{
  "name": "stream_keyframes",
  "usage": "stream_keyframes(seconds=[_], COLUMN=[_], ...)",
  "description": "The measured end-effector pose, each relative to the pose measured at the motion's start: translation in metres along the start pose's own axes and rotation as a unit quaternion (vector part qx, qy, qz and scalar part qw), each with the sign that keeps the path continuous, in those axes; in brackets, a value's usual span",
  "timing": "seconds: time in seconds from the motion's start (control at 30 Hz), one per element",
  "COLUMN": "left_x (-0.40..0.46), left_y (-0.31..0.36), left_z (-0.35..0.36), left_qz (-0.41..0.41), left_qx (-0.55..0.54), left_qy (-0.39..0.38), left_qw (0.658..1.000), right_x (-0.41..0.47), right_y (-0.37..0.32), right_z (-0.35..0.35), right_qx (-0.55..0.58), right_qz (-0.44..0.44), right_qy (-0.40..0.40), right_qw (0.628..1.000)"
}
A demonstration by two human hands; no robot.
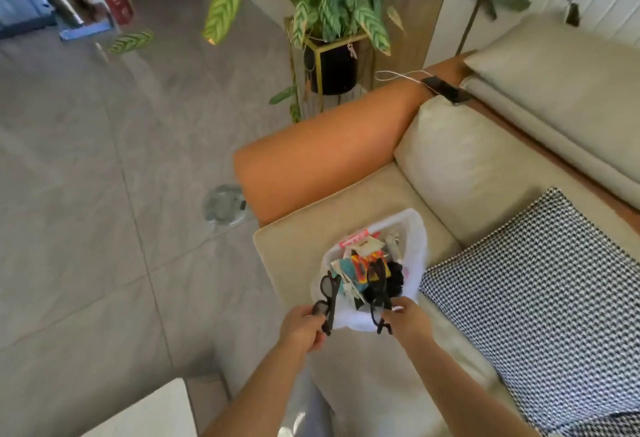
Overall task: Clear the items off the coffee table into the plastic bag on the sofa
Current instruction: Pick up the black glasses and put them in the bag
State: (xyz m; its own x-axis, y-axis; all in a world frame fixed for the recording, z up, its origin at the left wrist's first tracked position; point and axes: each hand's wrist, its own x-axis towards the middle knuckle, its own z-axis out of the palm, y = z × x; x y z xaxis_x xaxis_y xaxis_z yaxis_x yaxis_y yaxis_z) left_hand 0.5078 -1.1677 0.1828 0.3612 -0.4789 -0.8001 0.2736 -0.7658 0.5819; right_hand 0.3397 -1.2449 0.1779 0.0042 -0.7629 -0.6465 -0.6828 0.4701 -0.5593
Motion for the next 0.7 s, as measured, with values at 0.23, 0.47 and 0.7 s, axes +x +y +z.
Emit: stream_keyframes(seconds=[0.23, 0.47, 0.7], left_x=[0.085, 0.142, 0.169], left_y=[0.006, -0.007, -0.009], left_z=[0.057, 0.095, 0.107], left_qz=[-0.070, -0.102, -0.061], left_qx=[-0.020, 0.003, 0.058], left_qy=[0.006, 0.042, 0.052], left_qw=[0.997, 0.994, 0.995], right_x=[0.101, 0.169, 0.192], right_y=[0.001, 0.020, 0.040], right_z=[0.015, 0.052, 0.041], right_qx=[-0.190, -0.263, -0.201], right_qz=[-0.016, -0.050, -0.063], right_qy=[-0.050, -0.098, -0.068], right_qw=[0.980, 0.959, 0.975])
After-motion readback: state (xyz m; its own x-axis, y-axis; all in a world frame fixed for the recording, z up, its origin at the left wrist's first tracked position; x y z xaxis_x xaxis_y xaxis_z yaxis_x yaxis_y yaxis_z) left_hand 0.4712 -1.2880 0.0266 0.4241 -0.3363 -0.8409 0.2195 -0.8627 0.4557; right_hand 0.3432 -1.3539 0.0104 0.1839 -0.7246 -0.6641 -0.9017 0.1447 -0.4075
